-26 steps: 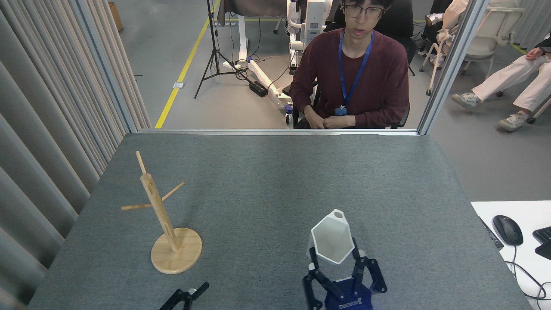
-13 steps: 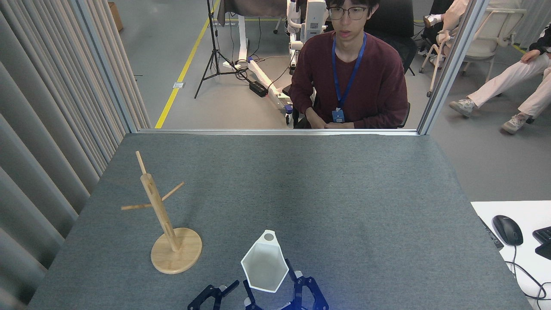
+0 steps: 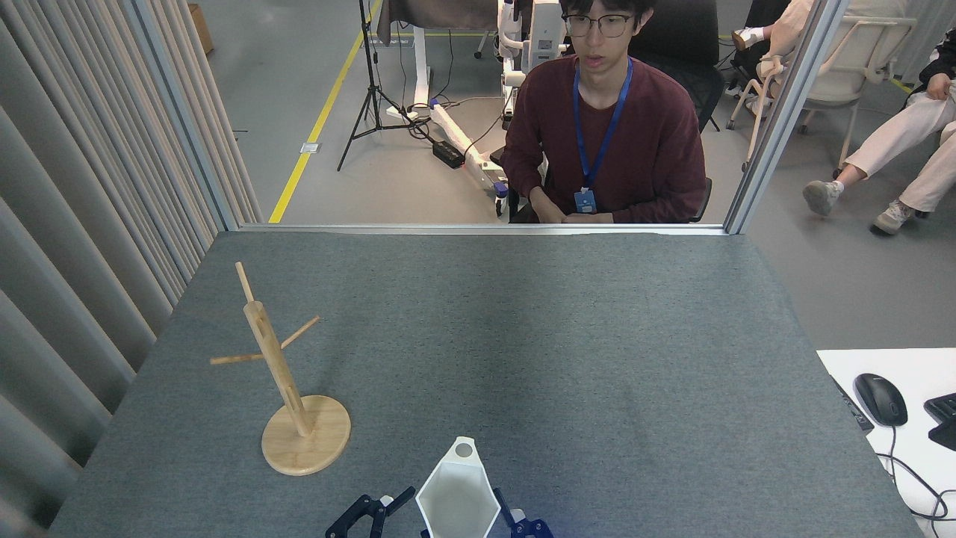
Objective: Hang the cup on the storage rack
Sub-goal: 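Grasp the cup with the left gripper and release the right gripper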
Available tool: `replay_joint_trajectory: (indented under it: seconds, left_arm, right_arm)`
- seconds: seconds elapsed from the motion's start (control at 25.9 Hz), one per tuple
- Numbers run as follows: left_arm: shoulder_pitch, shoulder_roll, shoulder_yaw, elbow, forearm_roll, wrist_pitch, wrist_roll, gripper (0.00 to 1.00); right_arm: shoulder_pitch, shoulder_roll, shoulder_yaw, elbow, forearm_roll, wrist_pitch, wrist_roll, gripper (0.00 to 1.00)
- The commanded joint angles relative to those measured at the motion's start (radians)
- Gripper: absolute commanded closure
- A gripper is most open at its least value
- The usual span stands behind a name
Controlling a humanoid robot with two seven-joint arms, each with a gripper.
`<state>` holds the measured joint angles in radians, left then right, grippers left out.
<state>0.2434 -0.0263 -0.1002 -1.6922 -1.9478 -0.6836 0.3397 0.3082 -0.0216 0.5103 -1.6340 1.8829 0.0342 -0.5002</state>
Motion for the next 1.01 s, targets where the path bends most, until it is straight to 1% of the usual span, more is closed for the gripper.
replay_joint_trajectory:
  seconds: [0.0, 0.23, 0.62, 0.66, 0.7, 0.73, 0.77, 0.81, 0.85, 0.89, 0.93, 0.97]
  left_arm:
    - [-0.001, 0.003, 0.000, -0.001, 0.003, -0.001, 0.001, 0.00]
    - [-0.001, 0.005, 0.007, -0.001, 0.006, -0.001, 0.001, 0.00]
    - [-0.007, 0.005, 0.008, -0.003, 0.004, 0.004, 0.007, 0.01]
    - [-0.009, 0.003, 0.008, -0.003, 0.004, 0.006, 0.010, 0.09]
    - [-0.009, 0.003, 0.010, -0.006, 0.004, 0.012, 0.012, 0.21]
    - [-0.009, 0.003, 0.008, -0.009, 0.004, 0.018, 0.013, 0.25]
    - [-0.010, 0.003, 0.008, -0.011, 0.004, 0.022, 0.013, 0.35]
    - [-0.015, 0.005, 0.008, -0.014, 0.004, 0.025, 0.013, 0.50]
    - [-0.021, 0.006, 0.008, -0.014, 0.004, 0.027, 0.015, 0.58]
    - [-0.021, 0.008, 0.008, -0.015, 0.004, 0.027, 0.015, 0.60]
    - [-0.024, 0.008, 0.008, -0.014, 0.003, 0.027, 0.018, 0.60]
    - [-0.027, 0.009, 0.008, -0.014, 0.004, 0.027, 0.022, 0.60]
  right_arm:
    - [0.002, 0.002, 0.017, 0.017, 0.005, 0.006, -0.001, 0.46]
    - [0.002, 0.002, 0.040, 0.043, 0.035, 0.007, -0.004, 0.46]
    - [0.002, 0.003, 0.062, 0.062, 0.048, 0.016, -0.004, 0.46]
    - [0.002, 0.005, 0.062, 0.062, 0.048, 0.016, -0.004, 0.46]
    - [0.002, 0.005, 0.062, 0.063, 0.048, 0.016, -0.004, 0.46]
    - [0.002, 0.005, 0.062, 0.063, 0.048, 0.016, -0.004, 0.46]
    - [0.002, 0.005, 0.062, 0.063, 0.048, 0.016, -0.004, 0.46]
    - [0.002, 0.005, 0.062, 0.065, 0.048, 0.016, -0.004, 0.46]
    - [0.002, 0.006, 0.062, 0.066, 0.048, 0.016, -0.006, 0.45]
    - [0.002, 0.008, 0.062, 0.066, 0.048, 0.018, -0.006, 0.44]
    - [0.000, 0.009, 0.062, 0.066, 0.045, 0.027, -0.006, 0.36]
    - [-0.003, 0.011, 0.062, 0.069, 0.042, 0.041, -0.006, 0.23]
